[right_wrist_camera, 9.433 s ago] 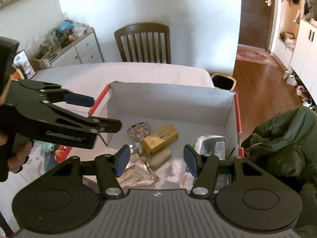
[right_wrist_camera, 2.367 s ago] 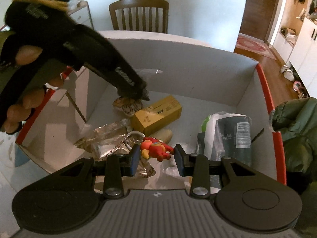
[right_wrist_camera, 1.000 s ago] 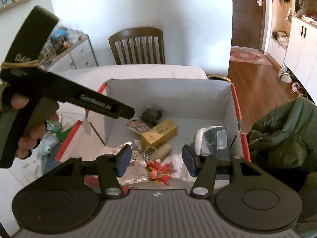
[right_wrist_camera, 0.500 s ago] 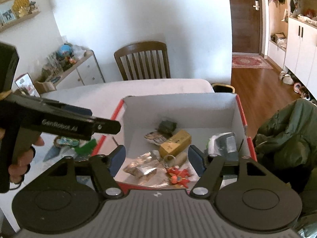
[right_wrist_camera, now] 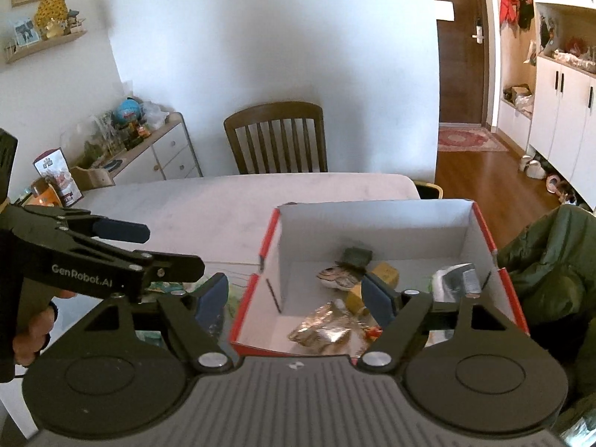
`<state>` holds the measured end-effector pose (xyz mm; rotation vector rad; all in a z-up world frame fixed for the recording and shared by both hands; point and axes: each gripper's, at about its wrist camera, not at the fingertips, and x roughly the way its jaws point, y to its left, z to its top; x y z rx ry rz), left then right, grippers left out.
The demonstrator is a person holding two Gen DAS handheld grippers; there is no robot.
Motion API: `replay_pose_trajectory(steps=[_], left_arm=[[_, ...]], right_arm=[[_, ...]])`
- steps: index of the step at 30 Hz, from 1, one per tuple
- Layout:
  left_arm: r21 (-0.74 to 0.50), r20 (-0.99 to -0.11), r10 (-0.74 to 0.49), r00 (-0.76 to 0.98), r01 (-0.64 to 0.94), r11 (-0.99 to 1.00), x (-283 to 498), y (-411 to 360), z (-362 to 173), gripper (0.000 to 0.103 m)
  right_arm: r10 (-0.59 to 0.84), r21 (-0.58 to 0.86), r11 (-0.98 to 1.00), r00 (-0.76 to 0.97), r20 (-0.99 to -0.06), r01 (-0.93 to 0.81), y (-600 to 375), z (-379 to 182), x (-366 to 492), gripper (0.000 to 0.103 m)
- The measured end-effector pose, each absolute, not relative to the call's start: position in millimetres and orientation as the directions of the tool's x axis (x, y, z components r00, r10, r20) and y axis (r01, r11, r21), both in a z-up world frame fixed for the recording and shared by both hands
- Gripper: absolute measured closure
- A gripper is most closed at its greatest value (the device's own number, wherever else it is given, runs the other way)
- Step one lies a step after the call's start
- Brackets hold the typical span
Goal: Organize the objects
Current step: 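Lift both open grippers out of the red box toward the table mat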
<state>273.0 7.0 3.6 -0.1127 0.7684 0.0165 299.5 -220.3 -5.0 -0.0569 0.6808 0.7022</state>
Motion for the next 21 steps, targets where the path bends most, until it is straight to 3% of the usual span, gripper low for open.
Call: replay_pose_trajectory(steps=[3,21], left_arm=[[-0.108,-0.69,-0.032,0.723,-0.06,0.992,261,21,3,0.001],[-0.085,-0.694,0.031,0.719,-0.125,0.989,202,116,-32,0.001]], right_arm=[[0.579,0.178,0.771,0.556,-0.597,-0.612,-207,-5,288,0.023],[0.578,0.21,0.784,0.563,-0.59,-0.584,-127,-19,242,0.02]])
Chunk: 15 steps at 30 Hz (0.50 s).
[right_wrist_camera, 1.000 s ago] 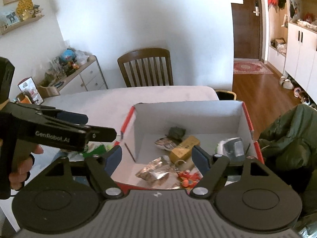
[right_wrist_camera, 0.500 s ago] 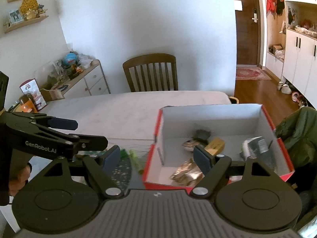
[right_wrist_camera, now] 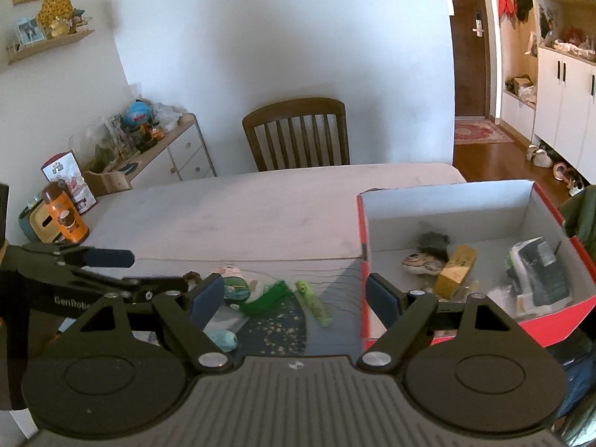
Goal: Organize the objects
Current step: 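Lift both open grippers out of the red box toward the table mat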
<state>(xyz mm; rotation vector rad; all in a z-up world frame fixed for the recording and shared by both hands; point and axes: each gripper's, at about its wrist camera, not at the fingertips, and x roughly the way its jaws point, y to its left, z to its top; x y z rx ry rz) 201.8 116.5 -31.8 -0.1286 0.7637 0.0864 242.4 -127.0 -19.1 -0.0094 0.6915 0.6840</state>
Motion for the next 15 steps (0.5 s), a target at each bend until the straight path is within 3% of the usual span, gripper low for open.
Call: replay_pose_trajectory(steps=[15], left_arm=[[-0.038,-0.721,0.068,0.69,-0.137,0.99,199,178,-93,0.001]], right_arm=[[0.49,0.116,0.785,0.495,-0.718,-0.608,-57,-61,249,0.02]])
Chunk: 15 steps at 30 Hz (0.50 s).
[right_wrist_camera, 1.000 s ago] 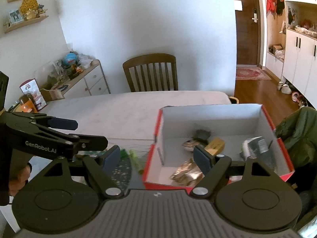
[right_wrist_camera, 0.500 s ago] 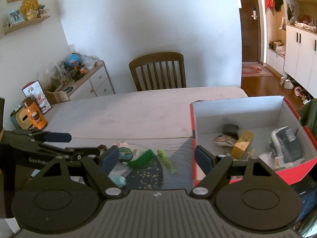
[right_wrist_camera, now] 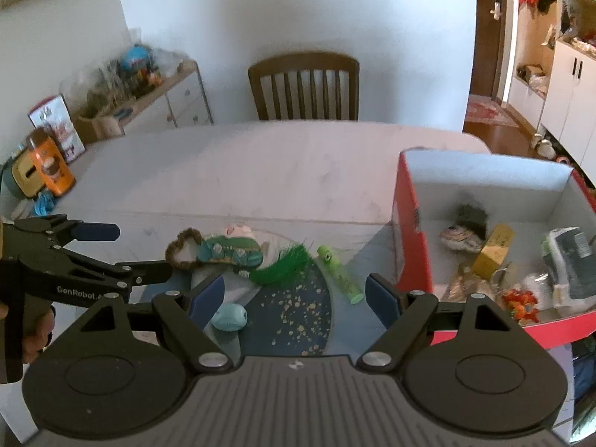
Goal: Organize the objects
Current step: 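Lift both open grippers out of the red box toward the table mat, then grasp the brown bead bracelet with the left gripper while the right grasps the blue soap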
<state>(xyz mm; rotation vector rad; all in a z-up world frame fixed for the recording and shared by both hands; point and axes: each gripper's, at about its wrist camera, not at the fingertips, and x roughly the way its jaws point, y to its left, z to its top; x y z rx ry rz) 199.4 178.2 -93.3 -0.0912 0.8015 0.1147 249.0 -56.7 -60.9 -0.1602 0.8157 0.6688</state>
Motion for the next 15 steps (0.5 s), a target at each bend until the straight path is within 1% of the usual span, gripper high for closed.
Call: replay_pose_trajectory(steps=[5,9,12,14,15], left_arm=[[-0.001,-0.728,0.066,0.683,-0.097,0.995,206,183,-113,0.001],[0.035,-0.734,0.084,0.674,-0.085,0.996,213,188,-127,0.001],[0.03,-0.735,0.074,0.674,-0.077,0.997,219,196,-136,0.008],[0.045,-0.735,0.075,0.674,-0.063,0.997,223,198,-141,0.014],[0.058,-0.735,0.076,0.674,-0.049,0.997,225,198,-143,0.02]], right_arm=[[0.454,0.1,0.791,0.47,-0.757,-0.604,-42,-83,257,0.02],[0.448,0.094,0.768,0.426,-0.786,-0.633,-29,-101,260,0.02],[0.445,0.085,0.739,0.391,-0.805,-0.668,-17,-115,255,0.02],[0.438,0.07,0.72,0.374,-0.817,-0.69,-7,-124,251,0.02],[0.438,0.068,0.709,0.364,-0.822,-0.702,-1,-127,249,0.02]])
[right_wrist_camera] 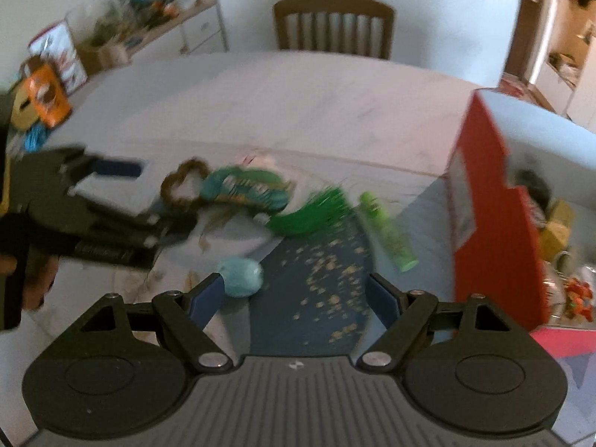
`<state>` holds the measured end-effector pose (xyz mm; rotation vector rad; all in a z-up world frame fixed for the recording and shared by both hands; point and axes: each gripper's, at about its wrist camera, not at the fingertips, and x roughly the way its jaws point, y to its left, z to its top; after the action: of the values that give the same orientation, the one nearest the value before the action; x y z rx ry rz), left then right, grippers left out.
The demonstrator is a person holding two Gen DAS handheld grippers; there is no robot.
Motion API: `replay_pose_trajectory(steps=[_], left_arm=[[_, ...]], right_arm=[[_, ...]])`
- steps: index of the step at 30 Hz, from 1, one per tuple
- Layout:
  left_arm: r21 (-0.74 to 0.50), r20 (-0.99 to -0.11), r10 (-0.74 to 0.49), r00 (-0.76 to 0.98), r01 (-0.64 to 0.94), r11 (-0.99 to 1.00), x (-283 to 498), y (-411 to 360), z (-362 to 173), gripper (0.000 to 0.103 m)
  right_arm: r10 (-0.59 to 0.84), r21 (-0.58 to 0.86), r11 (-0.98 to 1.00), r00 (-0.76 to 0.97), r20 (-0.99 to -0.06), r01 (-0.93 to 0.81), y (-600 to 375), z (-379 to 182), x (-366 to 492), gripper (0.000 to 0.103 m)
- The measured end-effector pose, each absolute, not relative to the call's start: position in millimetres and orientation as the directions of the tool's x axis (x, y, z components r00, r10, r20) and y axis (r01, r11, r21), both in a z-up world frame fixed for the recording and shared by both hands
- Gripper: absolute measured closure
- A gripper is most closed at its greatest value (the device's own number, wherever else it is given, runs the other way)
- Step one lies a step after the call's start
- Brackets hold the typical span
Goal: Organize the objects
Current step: 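Grasp the brown bead bracelet with the left gripper while the right grasps the blue soap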
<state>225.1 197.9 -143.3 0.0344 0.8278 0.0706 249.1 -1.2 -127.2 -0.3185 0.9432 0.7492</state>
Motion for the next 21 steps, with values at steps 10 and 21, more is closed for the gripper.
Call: replay_pose_trajectory(steps=[10,21], left_arm=[[0.125,-0.76,0.044,0.648,0.079,0.989,235,198,-159,0.048],[0.161,-0.765,0.058,0.642,0.103,0.982,243,195,-159,0.073]], right_arm=[[0.43,0.059,0.657,0.309,-0.848,-0.751,32,-150,244,0.02],[0.402,0.034,0.654,0.309,-0.862,-0.756,47,-164,247,0.033]])
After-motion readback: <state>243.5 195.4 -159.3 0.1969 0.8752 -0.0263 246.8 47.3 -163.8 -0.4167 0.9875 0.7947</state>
